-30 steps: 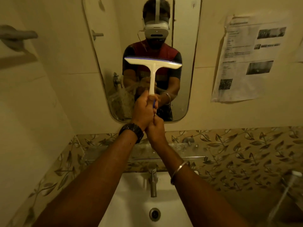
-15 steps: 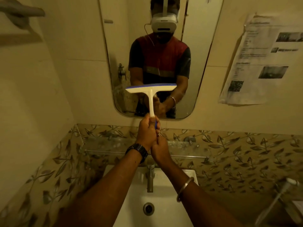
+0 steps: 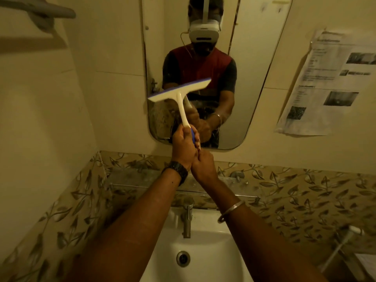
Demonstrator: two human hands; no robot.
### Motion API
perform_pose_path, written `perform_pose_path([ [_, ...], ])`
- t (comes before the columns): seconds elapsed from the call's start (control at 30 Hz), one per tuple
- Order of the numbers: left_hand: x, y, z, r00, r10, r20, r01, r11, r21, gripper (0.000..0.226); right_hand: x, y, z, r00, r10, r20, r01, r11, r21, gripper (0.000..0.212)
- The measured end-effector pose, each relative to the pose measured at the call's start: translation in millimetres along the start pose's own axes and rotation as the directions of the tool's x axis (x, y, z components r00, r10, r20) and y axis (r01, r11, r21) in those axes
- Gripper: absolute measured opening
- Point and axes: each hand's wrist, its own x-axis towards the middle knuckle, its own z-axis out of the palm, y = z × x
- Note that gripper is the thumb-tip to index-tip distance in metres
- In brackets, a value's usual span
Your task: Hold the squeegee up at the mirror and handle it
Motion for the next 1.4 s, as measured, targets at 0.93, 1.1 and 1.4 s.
perform_pose_path([
  [0.93,-10.2,-22.9,9.0,0.944,-0.242,-0.225,0.144,0.914,-0.379,0.038,4.2,11.4,-38.8,0.954,-0.14,0.264,0.241,0.885,-0.399,0.044],
  [1.1,-26.3,-54.4,22.4,0.918,-0.313,-0.241,0.204,0.898,-0.39,0.038,-11.8,46.5,-47.2,0.962,-0.098,0.255,0.203,0.881,-0.428,0.047],
  [1.4,-28.4,-17.0,10.8,0.955,-0.211,-0.21,0.095,0.884,-0.458,0.037,-8.4,7.0,-52.0,0.935,-0.251,0.25,0.343,0.818,-0.461,0.048],
])
